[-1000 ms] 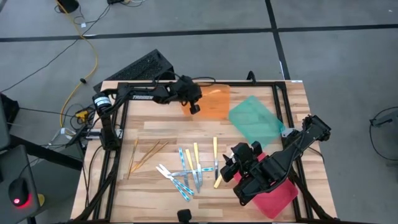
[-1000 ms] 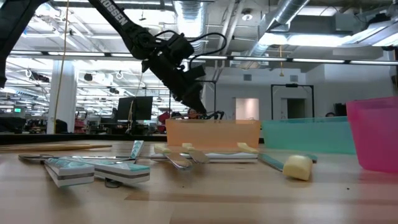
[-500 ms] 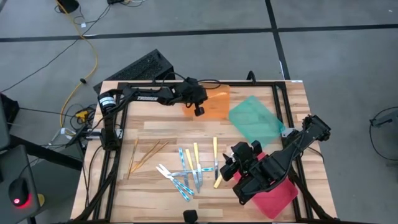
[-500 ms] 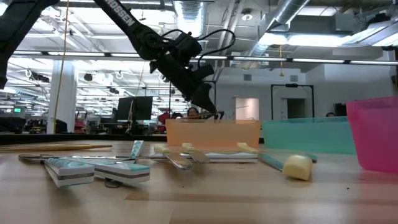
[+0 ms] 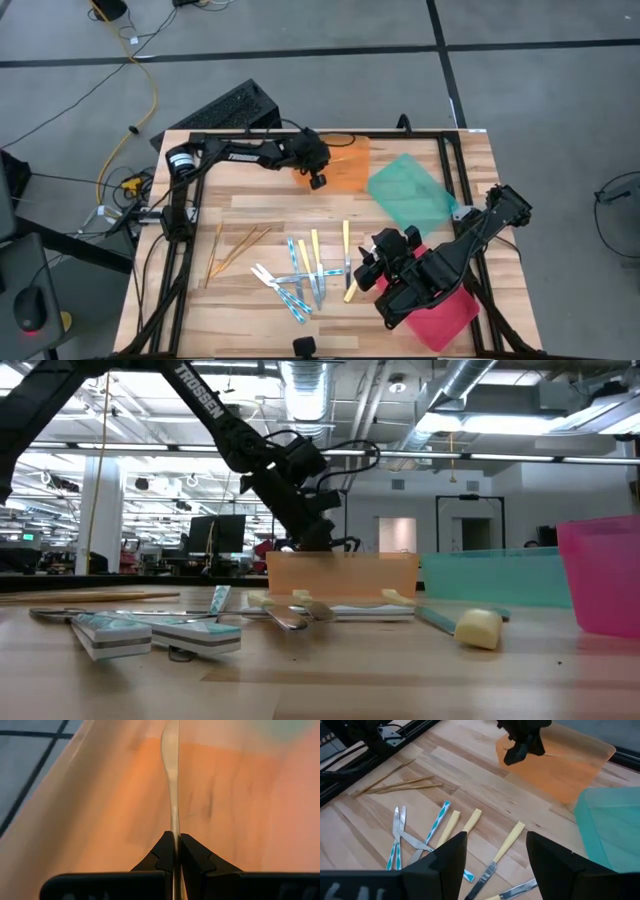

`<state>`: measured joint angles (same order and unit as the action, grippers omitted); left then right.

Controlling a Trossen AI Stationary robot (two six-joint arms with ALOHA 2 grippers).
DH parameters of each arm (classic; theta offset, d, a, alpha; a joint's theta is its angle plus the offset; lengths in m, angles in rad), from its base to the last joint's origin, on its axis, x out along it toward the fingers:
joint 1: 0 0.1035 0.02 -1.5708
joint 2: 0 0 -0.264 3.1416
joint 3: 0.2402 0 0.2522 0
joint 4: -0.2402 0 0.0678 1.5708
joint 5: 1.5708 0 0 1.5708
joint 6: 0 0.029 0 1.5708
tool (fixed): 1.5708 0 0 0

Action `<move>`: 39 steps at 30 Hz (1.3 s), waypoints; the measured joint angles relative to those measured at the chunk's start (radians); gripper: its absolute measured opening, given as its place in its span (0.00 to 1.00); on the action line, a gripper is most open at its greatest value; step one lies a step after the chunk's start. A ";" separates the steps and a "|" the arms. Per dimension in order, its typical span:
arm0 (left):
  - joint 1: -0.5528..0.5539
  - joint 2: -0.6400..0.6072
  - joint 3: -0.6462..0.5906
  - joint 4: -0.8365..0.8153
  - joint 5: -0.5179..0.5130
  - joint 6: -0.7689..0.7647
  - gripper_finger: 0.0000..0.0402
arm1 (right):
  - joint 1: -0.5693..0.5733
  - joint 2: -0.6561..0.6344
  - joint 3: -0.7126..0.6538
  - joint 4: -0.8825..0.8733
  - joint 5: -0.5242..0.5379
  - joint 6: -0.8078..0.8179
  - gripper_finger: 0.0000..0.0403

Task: Sort silverware by color (type)
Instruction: Put the gold knife into the orange bin, then put the white patterned knife into the blue bin

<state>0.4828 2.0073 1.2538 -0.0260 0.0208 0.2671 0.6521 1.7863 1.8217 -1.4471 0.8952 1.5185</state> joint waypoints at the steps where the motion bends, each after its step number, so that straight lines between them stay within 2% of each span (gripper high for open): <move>1: 0.000 0.006 -0.001 -0.002 0.000 -0.007 0.00 | 0.000 0.000 0.000 0.000 0.001 0.000 0.56; 15: 0.000 0.014 0.000 0.015 -0.008 -0.001 0.02 | 0.000 0.000 0.000 0.003 -0.001 0.002 0.56; 18: -0.001 0.014 0.000 0.012 0.007 -0.001 0.07 | 0.002 0.000 0.000 0.003 -0.002 0.002 0.56; 22: -0.008 0.014 0.000 0.006 0.025 0.010 0.20 | 0.003 0.000 0.000 0.003 -0.002 0.001 0.56; 29: -0.034 0.014 0.001 0.014 -0.006 0.020 0.38 | 0.002 0.000 0.000 0.004 -0.003 0.001 0.56; 33: -0.045 0.014 0.054 -0.055 -0.033 0.020 0.43 | 0.002 0.000 0.000 0.004 -0.003 0.001 0.56; 39: -0.058 0.014 0.221 -0.244 -0.029 0.019 0.44 | 0.002 0.000 0.000 0.005 -0.003 0.001 0.56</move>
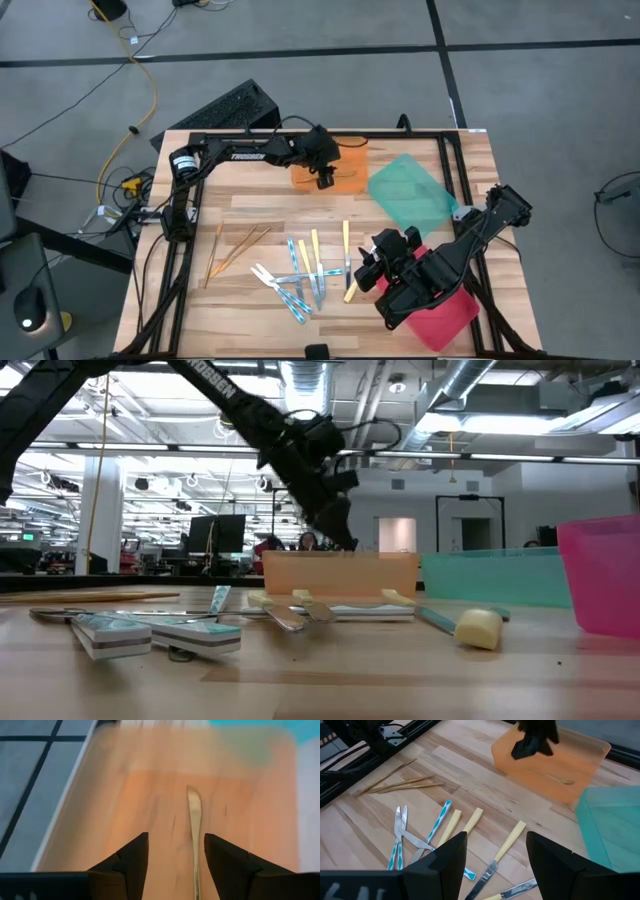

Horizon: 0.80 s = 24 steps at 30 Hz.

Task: Sort silverware by color (type)
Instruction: Put the white patterned knife into the blue bin

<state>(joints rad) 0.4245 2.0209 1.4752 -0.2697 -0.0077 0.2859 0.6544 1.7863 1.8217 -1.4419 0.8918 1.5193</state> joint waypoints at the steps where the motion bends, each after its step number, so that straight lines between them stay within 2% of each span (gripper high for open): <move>1: -0.003 0.000 0.030 -0.035 0.001 0.000 0.43 | 0.000 0.000 0.000 0.003 0.000 0.000 0.56; 5: -0.020 -0.024 0.140 -0.176 0.020 0.002 0.43 | 0.000 0.000 0.000 0.022 -0.001 0.000 0.56; 7: -0.026 -0.070 0.160 -0.186 0.030 0.003 0.43 | 0.007 0.000 0.000 0.022 -0.001 0.000 0.56; 17: -0.020 -0.409 0.162 -0.280 0.053 -0.051 0.43 | 0.048 0.000 0.000 0.026 -0.002 0.000 0.56; 24: -0.137 -0.634 0.119 -0.417 0.071 -0.069 0.43 | 0.059 0.000 0.000 0.029 -0.002 -0.006 0.56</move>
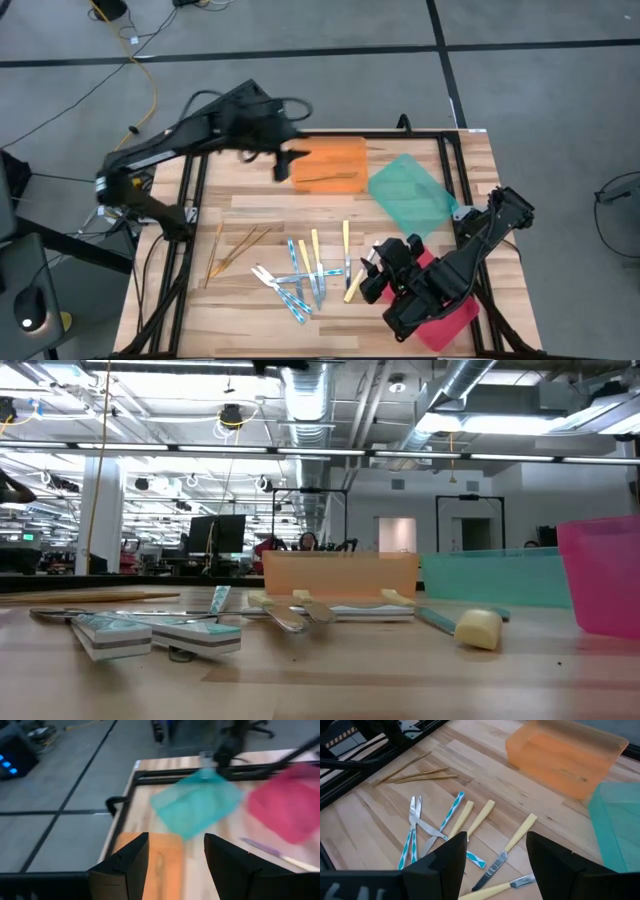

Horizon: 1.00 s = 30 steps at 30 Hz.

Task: Sort silverware by color (type)
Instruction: Put the white patterned knife into the blue bin

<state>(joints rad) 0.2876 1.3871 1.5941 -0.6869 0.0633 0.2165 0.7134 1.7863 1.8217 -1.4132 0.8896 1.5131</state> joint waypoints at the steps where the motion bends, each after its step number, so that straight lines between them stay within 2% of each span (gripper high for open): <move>1: -0.030 -0.042 -0.025 -0.002 -0.012 -0.009 0.43 | 0.000 0.000 0.000 0.000 0.000 0.000 0.56; 5: -0.192 -0.212 -0.153 -0.014 -0.126 -0.078 0.43 | 0.007 0.000 0.000 0.003 -0.002 0.000 0.56; 8: -0.353 -0.340 -0.280 -0.005 -0.240 -0.195 0.43 | 0.009 0.000 0.000 0.010 -0.005 0.000 0.56; 11: -0.539 -0.449 -0.420 0.008 -0.396 -0.335 0.43 | 0.009 0.000 0.000 0.016 -0.005 0.000 0.56; 15: -0.750 -0.528 -0.597 -0.001 -0.616 -0.541 0.43 | 0.007 0.000 0.000 0.019 -0.001 -0.002 0.56; 17: -0.821 -0.540 -0.657 -0.001 -0.679 -0.654 0.43 | 0.000 0.000 0.000 0.020 0.002 -0.003 0.56; 21: -0.920 -0.513 -0.746 -0.008 -0.733 -0.857 0.43 | -0.022 0.000 0.000 0.023 0.006 -0.003 0.56; 30: -0.971 -0.328 -0.799 -0.145 -0.757 -1.225 0.43 | -0.068 0.000 0.000 0.033 0.005 -0.038 0.56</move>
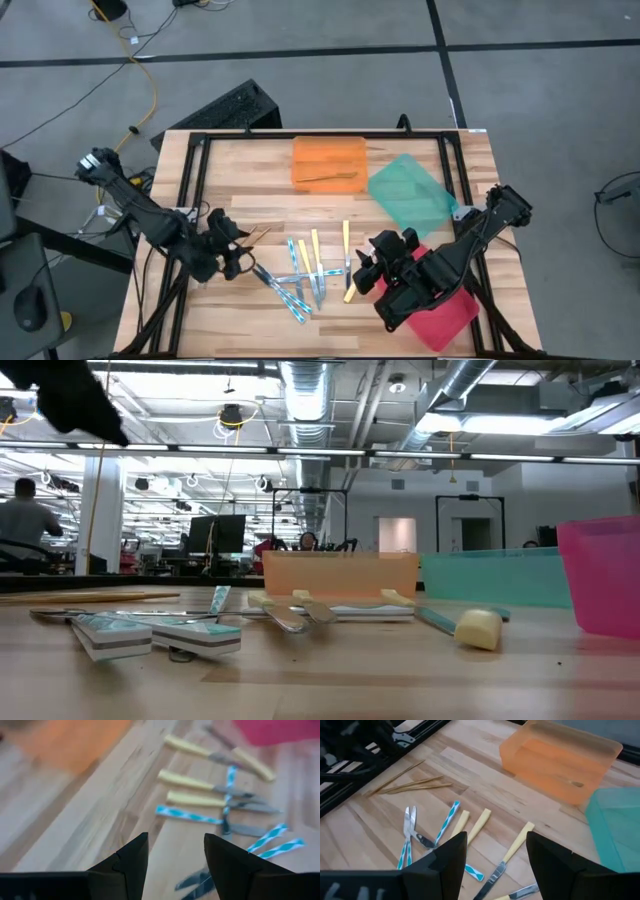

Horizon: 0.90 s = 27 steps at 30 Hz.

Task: Sort silverware by color (type)
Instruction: Put the white patterned knife into the blue bin

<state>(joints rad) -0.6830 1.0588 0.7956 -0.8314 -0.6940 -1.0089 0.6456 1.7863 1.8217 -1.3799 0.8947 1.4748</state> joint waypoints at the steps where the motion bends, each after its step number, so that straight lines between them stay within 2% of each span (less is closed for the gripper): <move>1: 0.000 0.020 0.000 -0.020 0.001 -0.043 0.43 | -0.005 0.000 0.000 0.007 0.000 -0.014 0.56; 4: 0.000 0.084 0.000 -0.061 0.010 -0.144 0.43 | -0.022 0.000 0.000 0.023 -0.005 -0.051 0.56; 8: -0.014 0.155 0.000 -0.066 0.023 -0.186 0.43 | -0.042 0.000 0.000 0.039 -0.035 -0.094 0.56; 14: -0.052 0.247 0.000 0.027 -0.069 -0.193 0.43 | -0.053 0.001 0.000 0.058 -0.061 -0.101 0.56; 20: -0.028 0.259 0.000 0.244 -0.075 0.004 0.43 | -0.053 0.001 0.000 0.112 -0.060 -0.167 0.56; 27: 0.049 0.259 0.000 0.475 0.010 0.293 0.43 | -0.053 0.001 0.000 0.138 -0.059 -0.201 0.56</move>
<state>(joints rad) -0.6340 1.3178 0.7956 -0.3567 -0.6841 -0.7156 0.5926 1.7874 1.8217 -1.2423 0.8360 1.2743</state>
